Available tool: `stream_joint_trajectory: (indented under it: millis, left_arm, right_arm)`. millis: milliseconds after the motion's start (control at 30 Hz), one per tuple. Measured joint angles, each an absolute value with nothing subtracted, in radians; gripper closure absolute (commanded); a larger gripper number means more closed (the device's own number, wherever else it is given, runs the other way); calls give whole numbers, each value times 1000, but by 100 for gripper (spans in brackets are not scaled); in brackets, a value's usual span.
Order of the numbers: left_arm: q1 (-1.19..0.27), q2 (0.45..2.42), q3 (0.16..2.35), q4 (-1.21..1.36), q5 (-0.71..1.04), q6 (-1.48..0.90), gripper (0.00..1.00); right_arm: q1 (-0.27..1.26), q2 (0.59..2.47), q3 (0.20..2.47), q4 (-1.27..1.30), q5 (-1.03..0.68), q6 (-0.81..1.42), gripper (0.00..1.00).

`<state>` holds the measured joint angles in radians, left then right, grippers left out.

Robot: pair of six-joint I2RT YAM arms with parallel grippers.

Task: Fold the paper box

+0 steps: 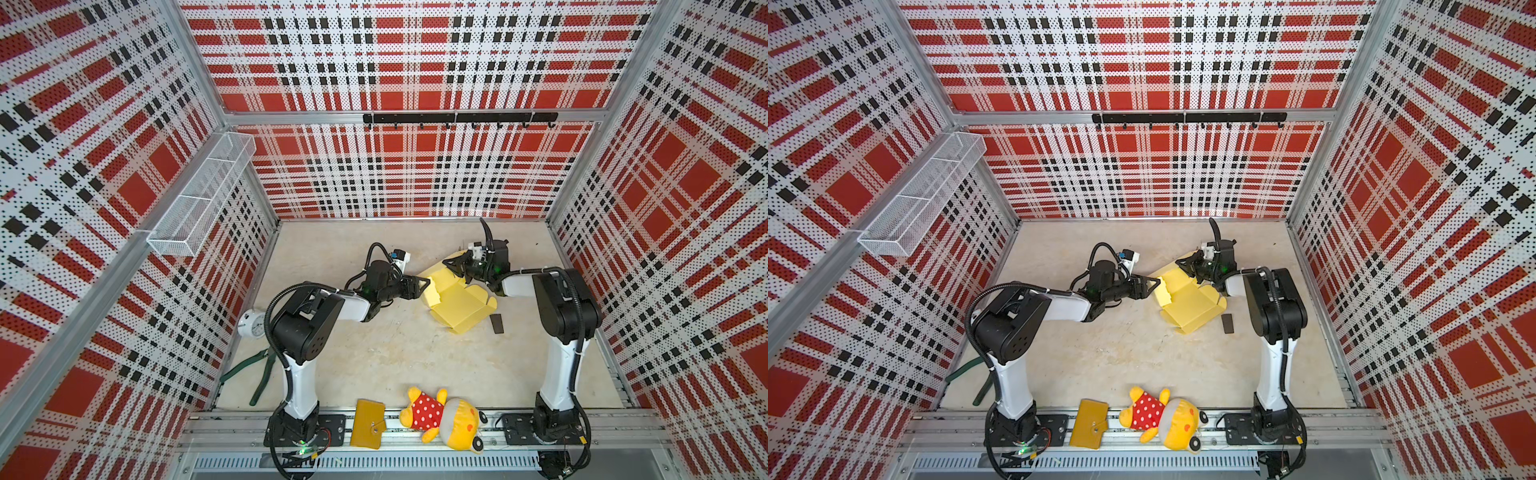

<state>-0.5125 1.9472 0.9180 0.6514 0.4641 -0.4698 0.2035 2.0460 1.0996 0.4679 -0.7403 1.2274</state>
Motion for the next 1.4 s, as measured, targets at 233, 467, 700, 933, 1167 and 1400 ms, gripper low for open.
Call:
stream_joint_trajectory:
  millis: [233, 467, 700, 933, 1167, 1400]
  left_arm:
    - [-529, 1954, 908, 677, 459, -467, 38]
    - [-538, 1954, 902, 682, 468, -438, 37]
    - [-543, 1954, 902, 685, 466, -372, 40]
    - [-563, 1956, 903, 689, 465, -271, 41]
    - [-601, 1956, 904, 703, 402, -142, 38]
    - [-657, 1956, 832, 803, 271, -71, 35]
  right_arm:
    - [204, 2013, 1081, 461, -737, 1229, 100]
    - [204, 1982, 1005, 615, -729, 1277, 100]
    - [204, 1980, 960, 746, -729, 1326, 100]
    - [201, 1919, 892, 775, -698, 1328, 100]
    - [201, 1871, 806, 832, -639, 1333, 100]
    - [203, 1791, 694, 857, -569, 1346, 100]
